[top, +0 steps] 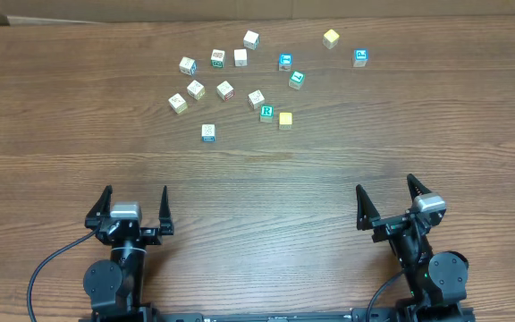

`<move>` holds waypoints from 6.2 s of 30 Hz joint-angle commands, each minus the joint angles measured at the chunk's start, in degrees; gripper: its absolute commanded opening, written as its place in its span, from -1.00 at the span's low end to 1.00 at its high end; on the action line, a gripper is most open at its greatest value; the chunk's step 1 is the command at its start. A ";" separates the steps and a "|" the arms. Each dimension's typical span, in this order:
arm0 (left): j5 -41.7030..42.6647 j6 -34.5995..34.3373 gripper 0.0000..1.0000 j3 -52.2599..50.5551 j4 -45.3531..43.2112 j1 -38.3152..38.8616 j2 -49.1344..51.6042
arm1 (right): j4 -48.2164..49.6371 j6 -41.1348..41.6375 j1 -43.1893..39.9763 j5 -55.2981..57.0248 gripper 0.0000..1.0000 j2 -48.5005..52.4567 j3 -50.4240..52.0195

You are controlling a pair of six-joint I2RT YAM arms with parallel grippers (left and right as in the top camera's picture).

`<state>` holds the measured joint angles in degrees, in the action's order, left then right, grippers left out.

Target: Form a tower

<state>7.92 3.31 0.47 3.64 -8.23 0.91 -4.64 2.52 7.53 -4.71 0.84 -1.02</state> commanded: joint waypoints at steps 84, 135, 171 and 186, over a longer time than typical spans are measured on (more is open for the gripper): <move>-0.50 -0.72 0.99 -0.20 0.20 0.39 -0.55 | 0.24 -0.46 -0.22 -0.35 1.00 -0.68 0.57; -0.48 -0.72 0.99 -0.20 0.20 0.39 -0.55 | -0.39 9.73 -0.22 -1.40 1.00 -0.66 -1.79; -0.48 -0.72 0.99 -0.20 0.20 0.39 -0.55 | -61.31 1.05 1.22 -15.26 0.25 102.18 -123.08; -0.48 -0.72 0.99 -0.20 0.20 0.39 -0.55 | -64.06 1.07 7.52 -8.81 0.69 109.22 -123.08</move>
<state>7.51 3.16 0.47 3.68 -8.23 0.86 -68.71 3.44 14.90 -15.38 109.56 -122.41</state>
